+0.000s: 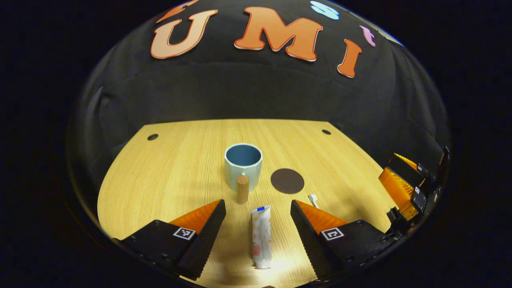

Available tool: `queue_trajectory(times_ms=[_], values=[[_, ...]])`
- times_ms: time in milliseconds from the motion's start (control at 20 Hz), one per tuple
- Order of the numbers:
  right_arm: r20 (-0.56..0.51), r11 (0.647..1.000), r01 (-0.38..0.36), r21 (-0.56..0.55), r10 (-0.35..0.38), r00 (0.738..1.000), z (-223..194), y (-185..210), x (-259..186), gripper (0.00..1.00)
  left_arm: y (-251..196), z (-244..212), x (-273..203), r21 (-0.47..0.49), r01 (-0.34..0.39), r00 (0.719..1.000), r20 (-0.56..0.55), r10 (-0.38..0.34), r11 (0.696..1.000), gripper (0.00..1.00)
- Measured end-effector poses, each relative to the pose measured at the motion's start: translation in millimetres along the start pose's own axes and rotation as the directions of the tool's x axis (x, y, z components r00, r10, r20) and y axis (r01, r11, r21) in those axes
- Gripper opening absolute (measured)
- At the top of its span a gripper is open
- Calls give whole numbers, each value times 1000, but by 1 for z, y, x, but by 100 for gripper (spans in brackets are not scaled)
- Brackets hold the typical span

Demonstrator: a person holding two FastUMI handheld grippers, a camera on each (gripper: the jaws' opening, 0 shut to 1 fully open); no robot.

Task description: Put the toothbrush and toothpaste on the desktop into the cup, then pick up the cup and place it on the coaster on the desktop.

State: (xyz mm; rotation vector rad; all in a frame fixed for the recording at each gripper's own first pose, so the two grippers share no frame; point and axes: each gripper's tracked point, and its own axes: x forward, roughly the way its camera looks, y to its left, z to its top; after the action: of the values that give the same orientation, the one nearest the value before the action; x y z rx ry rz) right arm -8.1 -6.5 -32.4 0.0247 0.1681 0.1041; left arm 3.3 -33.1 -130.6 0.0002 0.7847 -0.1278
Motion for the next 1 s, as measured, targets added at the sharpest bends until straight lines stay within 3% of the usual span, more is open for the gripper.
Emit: queue_trajectory(times_ms=[250, 600, 650, 750, 800, 950, 1000], values=[[-43, 998, 3, -68, -6, 999, -14, 0, 1, 96, -2, -33, 17, -20, 21, 969, -247, -26, 1000, 96], [-180, 995, -89, -52, 78, 981, -45, 22, 2, 94, -1, -49, 28, -40, 16, 912, -410, -31, 999, 94], [-197, 994, -92, -56, 79, 977, -49, 23, 3, 93, 0, -56, 31, -36, 10, 899, -436, -25, 999, 84], [-225, 992, -103, -69, 85, 971, -56, 25, 2, 92, 9, -67, 36, -23, -24, 875, -484, 10, 999, 79], [-239, 991, -110, -73, 89, 967, -59, 27, 4, 92, 12, -66, 40, -11, -31, 879, -477, 22, 999, 80], [-315, 986, -156, -56, 131, 940, -79, 41, 7, 91, 9, -66, 40, 15, -44, 872, -487, 46, 999, 61], [-340, 985, -170, -43, 145, 929, -85, 45, 7, 89, 8, -69, 40, 29, -42, 871, -489, 51, 999, 60]])
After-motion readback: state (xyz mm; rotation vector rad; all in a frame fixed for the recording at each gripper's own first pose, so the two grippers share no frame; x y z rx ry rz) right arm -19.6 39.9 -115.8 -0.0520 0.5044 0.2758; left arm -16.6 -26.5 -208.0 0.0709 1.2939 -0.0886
